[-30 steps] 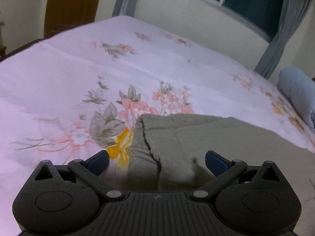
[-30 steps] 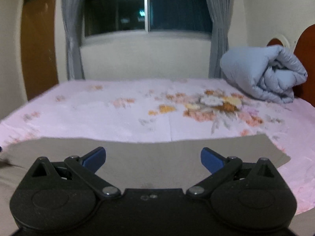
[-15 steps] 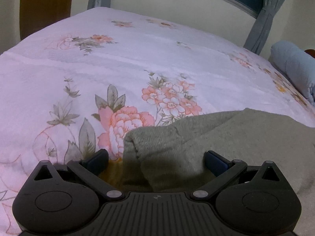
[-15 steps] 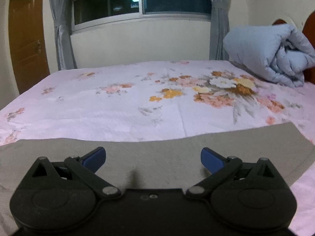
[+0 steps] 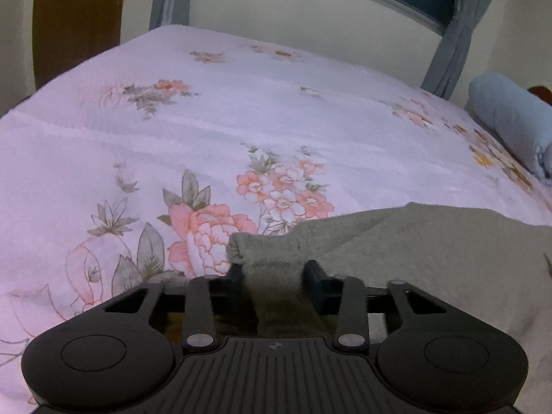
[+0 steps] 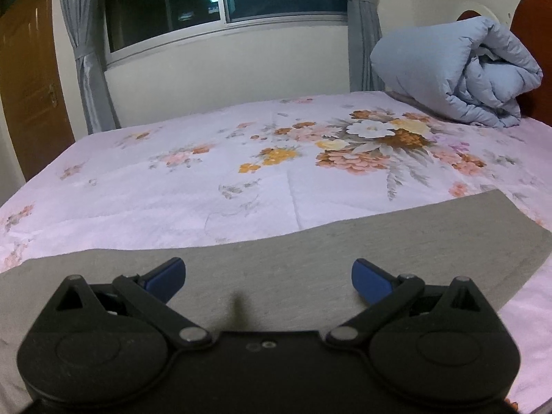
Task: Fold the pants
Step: 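Lower the left tool onto a pant leg cuff while the right tool reaches the other leg, then close the left gripper on the cuff while the right gripper grasps the other leg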
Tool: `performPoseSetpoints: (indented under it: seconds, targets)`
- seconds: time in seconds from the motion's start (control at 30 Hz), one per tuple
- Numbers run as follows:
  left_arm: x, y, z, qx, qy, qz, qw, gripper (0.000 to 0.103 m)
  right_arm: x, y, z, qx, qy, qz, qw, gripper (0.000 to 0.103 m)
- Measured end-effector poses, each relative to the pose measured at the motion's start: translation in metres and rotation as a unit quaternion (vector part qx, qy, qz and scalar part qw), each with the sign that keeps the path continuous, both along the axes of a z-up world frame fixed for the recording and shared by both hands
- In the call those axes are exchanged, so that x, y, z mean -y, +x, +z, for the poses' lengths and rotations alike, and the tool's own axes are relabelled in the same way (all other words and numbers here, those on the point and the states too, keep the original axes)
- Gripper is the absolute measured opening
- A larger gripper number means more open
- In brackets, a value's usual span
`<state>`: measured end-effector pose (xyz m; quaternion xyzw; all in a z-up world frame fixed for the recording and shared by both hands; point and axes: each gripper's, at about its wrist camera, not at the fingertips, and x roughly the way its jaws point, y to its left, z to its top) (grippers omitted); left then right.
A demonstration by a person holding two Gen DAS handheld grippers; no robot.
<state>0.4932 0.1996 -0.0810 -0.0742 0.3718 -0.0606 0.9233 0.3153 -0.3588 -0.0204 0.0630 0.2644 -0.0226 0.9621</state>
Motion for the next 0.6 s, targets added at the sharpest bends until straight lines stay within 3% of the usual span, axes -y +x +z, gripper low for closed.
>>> performPoseSetpoints:
  seconds: [0.03,0.13,0.27,0.43,0.6]
  targets:
    - [0.001,-0.001,0.002,0.004,0.003,-0.002,1.0,0.017,0.001,0.0,0.001,0.001,0.0,0.001,1.0,0.097]
    - [0.002,-0.006,0.01,0.016,0.007,-0.003,0.9998,0.011,0.006,-0.002,0.002,0.002,0.003,-0.001,1.0,0.097]
    - [0.006,-0.013,0.02,0.03,0.016,-0.006,0.9994,0.011,0.012,-0.001,0.001,0.0,0.006,-0.004,1.0,0.097]
    - [0.001,-0.015,0.025,0.034,-0.002,0.008,0.9994,0.011,0.017,0.002,-0.001,-0.002,0.006,0.002,1.0,0.097]
    - [-0.006,-0.031,0.033,0.073,-0.053,0.039,0.9951,0.01,0.019,0.02,-0.003,-0.012,-0.001,0.042,0.999,0.097]
